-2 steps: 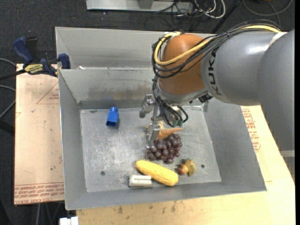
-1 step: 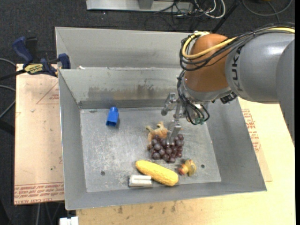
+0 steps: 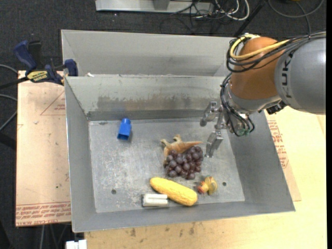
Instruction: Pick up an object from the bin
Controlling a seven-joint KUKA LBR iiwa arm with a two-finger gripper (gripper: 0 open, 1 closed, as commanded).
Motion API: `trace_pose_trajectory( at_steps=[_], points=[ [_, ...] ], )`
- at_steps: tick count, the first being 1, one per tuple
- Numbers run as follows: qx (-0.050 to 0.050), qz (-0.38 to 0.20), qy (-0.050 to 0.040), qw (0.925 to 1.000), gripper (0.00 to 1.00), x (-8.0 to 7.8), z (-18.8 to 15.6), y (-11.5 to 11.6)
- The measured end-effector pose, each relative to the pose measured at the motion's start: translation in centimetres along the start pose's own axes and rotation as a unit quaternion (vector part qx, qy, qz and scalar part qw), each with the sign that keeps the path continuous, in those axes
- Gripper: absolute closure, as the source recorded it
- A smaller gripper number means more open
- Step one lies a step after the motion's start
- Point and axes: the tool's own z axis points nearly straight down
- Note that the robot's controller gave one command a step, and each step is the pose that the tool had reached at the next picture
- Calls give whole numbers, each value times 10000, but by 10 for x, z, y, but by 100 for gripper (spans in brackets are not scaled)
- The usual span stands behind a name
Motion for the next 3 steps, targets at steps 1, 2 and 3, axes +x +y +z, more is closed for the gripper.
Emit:
trace_pose_trajectory(
  at_steps=[1,2,3],
  points=[
    [2,-1291,7,9916,0,8,39,41],
    [-8,-1074,-45,9942,100,11,51,60],
    [-8,-1072,-46,9942,100,11,51,59]
  ],
)
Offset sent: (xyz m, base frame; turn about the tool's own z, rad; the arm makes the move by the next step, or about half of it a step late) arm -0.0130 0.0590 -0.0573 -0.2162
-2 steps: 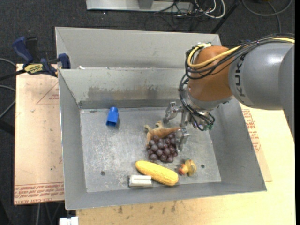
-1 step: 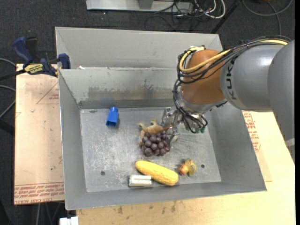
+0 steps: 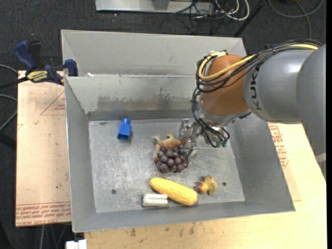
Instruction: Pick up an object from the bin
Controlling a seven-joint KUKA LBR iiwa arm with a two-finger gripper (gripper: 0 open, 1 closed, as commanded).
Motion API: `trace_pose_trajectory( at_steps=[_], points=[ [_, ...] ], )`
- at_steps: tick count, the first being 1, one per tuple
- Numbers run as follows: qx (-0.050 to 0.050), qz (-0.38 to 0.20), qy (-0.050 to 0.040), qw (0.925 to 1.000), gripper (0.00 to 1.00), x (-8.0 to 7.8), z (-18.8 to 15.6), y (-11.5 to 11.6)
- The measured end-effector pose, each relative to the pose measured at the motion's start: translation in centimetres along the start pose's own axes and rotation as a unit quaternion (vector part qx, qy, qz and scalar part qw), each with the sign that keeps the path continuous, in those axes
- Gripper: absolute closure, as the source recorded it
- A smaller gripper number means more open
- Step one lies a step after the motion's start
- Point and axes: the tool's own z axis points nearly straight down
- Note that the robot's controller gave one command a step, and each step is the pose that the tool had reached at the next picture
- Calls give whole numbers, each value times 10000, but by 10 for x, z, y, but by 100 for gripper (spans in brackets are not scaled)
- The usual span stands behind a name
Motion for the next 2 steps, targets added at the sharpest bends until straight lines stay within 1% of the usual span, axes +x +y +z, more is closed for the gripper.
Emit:
trace_pose_trajectory(
  at_steps=[1,2],
  points=[
    [-2,1,10,10000,100,1,-3,0],
    [-9,3,65,10000,100,3,-15,1]
  ],
)
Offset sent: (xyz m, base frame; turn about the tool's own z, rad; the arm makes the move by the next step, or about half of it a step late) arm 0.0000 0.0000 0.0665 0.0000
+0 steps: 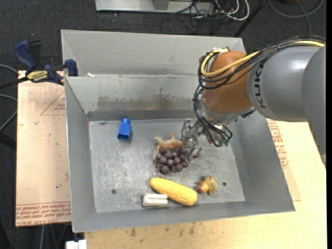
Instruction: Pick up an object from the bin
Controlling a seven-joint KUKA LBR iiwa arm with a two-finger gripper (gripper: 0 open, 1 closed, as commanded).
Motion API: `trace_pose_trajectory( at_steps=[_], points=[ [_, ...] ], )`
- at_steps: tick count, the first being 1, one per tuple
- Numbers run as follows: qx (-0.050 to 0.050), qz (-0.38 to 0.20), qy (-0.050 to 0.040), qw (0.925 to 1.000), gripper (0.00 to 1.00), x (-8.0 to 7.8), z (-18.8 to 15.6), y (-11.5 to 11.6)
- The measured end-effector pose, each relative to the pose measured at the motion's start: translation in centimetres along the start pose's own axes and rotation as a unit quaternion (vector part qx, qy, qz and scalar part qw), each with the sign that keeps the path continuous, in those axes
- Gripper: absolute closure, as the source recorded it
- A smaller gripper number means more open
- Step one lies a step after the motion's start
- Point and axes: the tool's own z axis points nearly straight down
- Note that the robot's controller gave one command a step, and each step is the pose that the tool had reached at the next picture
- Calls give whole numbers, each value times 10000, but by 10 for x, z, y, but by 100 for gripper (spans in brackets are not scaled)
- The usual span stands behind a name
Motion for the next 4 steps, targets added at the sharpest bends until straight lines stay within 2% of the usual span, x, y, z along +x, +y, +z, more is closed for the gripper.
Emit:
trace_pose_trajectory(
  at_steps=[2,4],
  points=[
    [5,0,-22,10000,100,-1,-34,0],
    [4,5,-14,10000,100,-1,-43,1]
  ],
)
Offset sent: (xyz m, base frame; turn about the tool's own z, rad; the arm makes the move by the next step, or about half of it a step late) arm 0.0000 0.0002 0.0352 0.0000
